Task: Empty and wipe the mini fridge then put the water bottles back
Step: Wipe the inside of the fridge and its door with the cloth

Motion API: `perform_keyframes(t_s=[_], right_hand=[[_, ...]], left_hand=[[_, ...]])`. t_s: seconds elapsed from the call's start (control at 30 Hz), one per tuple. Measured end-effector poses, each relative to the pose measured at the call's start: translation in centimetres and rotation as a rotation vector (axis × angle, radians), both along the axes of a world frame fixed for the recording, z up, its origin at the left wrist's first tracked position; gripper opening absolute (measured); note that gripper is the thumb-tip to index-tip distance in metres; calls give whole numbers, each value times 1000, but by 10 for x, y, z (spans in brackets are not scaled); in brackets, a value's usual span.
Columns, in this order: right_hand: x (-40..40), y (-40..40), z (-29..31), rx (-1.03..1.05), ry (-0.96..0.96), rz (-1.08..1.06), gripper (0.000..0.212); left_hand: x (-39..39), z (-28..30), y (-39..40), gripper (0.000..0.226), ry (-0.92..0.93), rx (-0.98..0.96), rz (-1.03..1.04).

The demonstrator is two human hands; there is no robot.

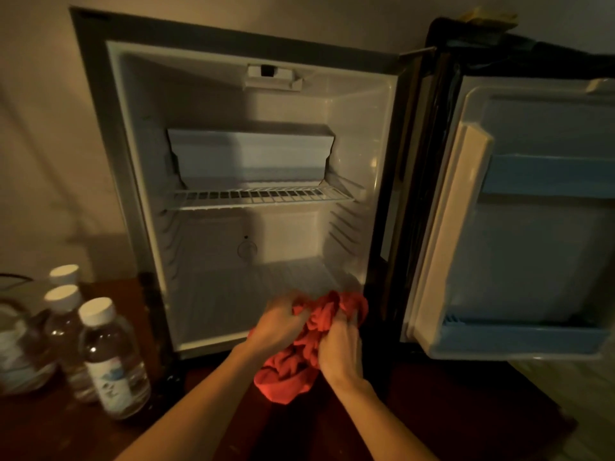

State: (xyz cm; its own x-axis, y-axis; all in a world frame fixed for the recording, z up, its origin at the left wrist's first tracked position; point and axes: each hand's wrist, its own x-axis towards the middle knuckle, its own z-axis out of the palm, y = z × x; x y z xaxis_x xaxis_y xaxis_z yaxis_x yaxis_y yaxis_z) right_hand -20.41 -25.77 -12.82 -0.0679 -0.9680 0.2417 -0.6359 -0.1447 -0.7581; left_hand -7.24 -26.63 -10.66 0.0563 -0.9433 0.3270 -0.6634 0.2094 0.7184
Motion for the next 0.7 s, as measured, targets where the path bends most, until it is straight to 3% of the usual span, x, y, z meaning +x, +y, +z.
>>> perform_keyframes(t_s=[0.1,0.2,0.4,0.5,0.7], right_hand=[[-3,-13,-3,27,-62,-134,62],[-4,-16,-2,170,-42,-96,40],[16,3,2,138,-69,-9,32],[24,12,7,167,-157,-2,31],[48,33,11,248,-406,51,35]], left_hand=[[5,0,3,24,-64,32,-38],[9,1,3,28,-66,65,-59],[14,-3,19,20,-81,20,68],[19,-7,39,36,-94,43,152],[36,-13,65,26,-102,-6,254]])
